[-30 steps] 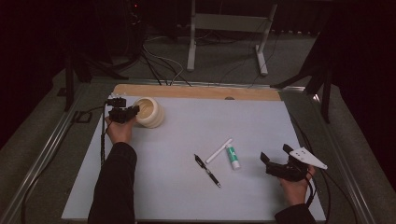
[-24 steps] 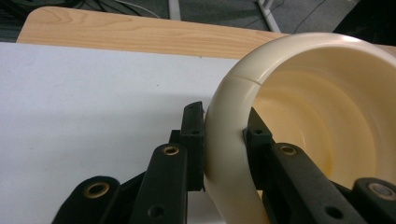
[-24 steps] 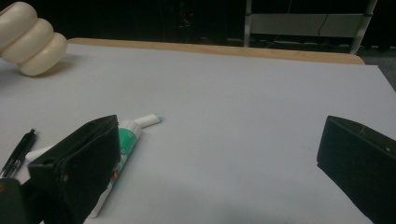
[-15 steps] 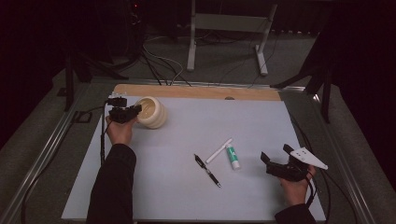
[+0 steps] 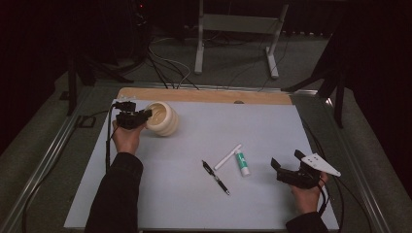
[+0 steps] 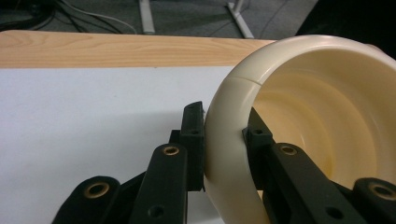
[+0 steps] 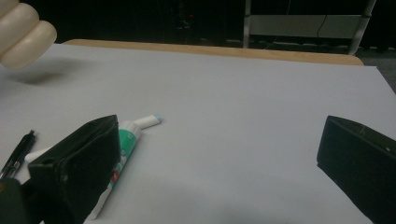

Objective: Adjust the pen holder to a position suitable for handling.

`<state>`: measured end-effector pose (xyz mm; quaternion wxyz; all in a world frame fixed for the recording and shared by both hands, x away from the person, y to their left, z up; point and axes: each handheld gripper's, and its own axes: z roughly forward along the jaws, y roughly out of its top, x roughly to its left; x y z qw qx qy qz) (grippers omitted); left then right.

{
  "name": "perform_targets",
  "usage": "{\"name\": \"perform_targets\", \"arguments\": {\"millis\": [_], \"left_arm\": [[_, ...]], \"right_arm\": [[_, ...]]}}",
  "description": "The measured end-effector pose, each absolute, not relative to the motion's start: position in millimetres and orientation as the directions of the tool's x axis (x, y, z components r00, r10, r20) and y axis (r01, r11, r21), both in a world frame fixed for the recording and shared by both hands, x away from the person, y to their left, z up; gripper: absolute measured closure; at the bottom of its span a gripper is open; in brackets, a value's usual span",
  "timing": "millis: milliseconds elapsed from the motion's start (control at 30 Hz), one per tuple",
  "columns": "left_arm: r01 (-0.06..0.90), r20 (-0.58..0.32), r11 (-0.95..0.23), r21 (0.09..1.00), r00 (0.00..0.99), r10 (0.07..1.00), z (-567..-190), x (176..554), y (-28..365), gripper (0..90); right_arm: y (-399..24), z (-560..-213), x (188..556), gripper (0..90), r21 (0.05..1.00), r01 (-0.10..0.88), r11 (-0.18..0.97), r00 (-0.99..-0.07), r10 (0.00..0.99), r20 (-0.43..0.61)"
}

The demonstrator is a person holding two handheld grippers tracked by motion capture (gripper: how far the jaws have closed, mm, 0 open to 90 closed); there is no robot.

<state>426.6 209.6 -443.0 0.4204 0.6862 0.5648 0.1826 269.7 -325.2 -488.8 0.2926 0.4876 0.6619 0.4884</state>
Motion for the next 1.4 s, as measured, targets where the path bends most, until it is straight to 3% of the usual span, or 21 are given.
{"name": "perform_targets", "arguments": {"millis": [867,1400], "left_arm": [[0.576,-0.184,-0.171,0.799,0.506,0.842,-427,401,142,76.6],[0.580,-0.187,-0.234,0.780,0.573,0.798,-436,399,97,76.5]], "right_arm": [[-325,-489,270,0.0,0.932,0.360,0.045,-0.355,0.930,0.092],[-326,-489,270,0.0,0.931,0.362,0.041,-0.353,0.931,0.096]]}}
